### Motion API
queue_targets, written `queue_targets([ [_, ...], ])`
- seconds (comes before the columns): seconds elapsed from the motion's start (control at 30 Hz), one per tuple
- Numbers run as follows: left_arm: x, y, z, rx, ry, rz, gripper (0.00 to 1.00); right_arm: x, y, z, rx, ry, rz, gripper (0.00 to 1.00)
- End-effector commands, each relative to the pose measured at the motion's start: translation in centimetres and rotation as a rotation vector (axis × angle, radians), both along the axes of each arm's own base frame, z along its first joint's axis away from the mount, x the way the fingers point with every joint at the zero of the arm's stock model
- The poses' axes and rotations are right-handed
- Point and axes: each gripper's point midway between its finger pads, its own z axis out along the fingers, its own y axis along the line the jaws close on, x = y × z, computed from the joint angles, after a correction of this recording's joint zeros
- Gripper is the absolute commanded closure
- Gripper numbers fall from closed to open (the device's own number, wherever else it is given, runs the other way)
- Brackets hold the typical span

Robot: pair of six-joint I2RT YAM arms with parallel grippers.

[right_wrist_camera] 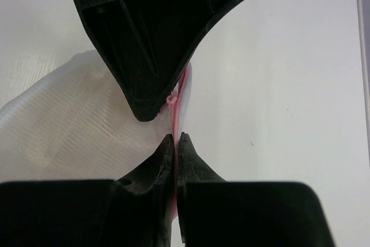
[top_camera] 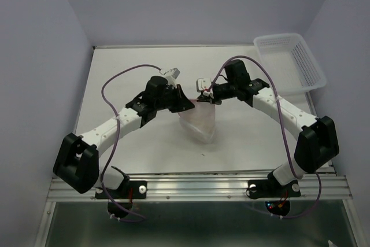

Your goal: Place the bra in the laundry bag and zip it closed

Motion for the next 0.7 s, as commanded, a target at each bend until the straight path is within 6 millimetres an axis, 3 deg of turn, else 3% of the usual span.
queue_targets([
  [0.0, -0.8, 10.6, -9.6, 0.328, 0.246, 0.271, 1.0, 3.4, -4.7, 5.3, 0.049, -0.155, -0.125, 0.99],
  [0.13, -0.7, 11.7, -9.8, 0.337, 0.247, 0.303, 1.0, 3.5, -5.0, 5.7, 0.053, -0.163, -0.129, 0.99],
  [0.27, -0.5, 10.8, -7.9, 0.289, 0.211, 0.256, 1.0, 3.8, -4.9, 5.3, 0.048, -0.165, -0.127, 0.99],
  [0.33, -0.8, 11.3, -7.4, 0.306, 0.209, 0.266, 1.0, 4.7, -5.4, 5.0, 0.021, -0.19, -0.164, 0.99],
  [0.43, -1.7, 13.0, -9.0, 0.389, 0.261, 0.306, 1.0, 5.8, -5.8, 5.2, 0.005, -0.24, -0.203, 0.99],
  [0.67, -4.4, 14.1, -13.2, 0.42, 0.384, 0.329, 1.0, 7.5, -8.6, 6.3, 0.035, -0.248, -0.269, 0.99],
])
